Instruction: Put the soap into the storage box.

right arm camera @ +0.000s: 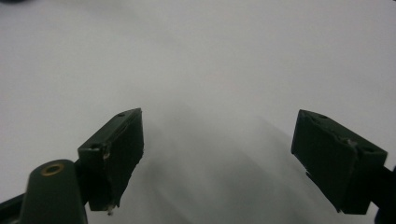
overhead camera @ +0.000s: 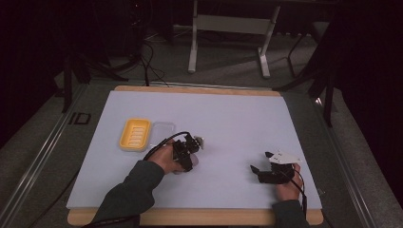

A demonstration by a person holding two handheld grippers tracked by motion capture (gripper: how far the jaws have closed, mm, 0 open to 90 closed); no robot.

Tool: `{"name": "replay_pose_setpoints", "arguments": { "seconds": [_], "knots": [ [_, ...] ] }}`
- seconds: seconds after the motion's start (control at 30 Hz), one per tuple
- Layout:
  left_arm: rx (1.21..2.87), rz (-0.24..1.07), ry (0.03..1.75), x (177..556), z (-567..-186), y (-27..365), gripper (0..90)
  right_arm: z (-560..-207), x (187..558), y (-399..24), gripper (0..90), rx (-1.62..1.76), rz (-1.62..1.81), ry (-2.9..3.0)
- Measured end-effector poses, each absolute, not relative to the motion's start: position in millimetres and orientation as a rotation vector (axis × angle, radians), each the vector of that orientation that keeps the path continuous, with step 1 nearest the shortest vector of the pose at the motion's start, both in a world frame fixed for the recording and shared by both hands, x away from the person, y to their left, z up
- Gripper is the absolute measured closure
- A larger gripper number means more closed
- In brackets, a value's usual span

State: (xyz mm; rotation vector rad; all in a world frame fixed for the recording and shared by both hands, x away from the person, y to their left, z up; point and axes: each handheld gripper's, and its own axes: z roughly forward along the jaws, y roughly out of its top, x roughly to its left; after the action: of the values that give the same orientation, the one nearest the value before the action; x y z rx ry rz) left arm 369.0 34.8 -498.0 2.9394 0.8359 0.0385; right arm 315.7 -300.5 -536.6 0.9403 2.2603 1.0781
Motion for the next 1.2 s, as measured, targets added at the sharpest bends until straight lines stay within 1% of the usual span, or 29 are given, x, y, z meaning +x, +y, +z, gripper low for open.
{"name": "replay_pose_setpoints", "arguments": {
  "seconds": [0.37,0.67,1.2],
  "knots": [
    [2.974,0.042,0.846,369.9,-497.7,29.8,49.4,-536.6,315.6,-300.4,16.6,0.939,1.077,2.26],
    [2.988,0.036,0.814,370.8,-497.0,29.6,49.7,-536.6,315.6,-300.4,16.6,0.94,1.077,2.26],
    [2.962,0.041,0.842,375.5,-490.9,39.0,49.9,-536.6,315.5,-300.4,16.6,0.939,1.077,2.259]
  ]
}}
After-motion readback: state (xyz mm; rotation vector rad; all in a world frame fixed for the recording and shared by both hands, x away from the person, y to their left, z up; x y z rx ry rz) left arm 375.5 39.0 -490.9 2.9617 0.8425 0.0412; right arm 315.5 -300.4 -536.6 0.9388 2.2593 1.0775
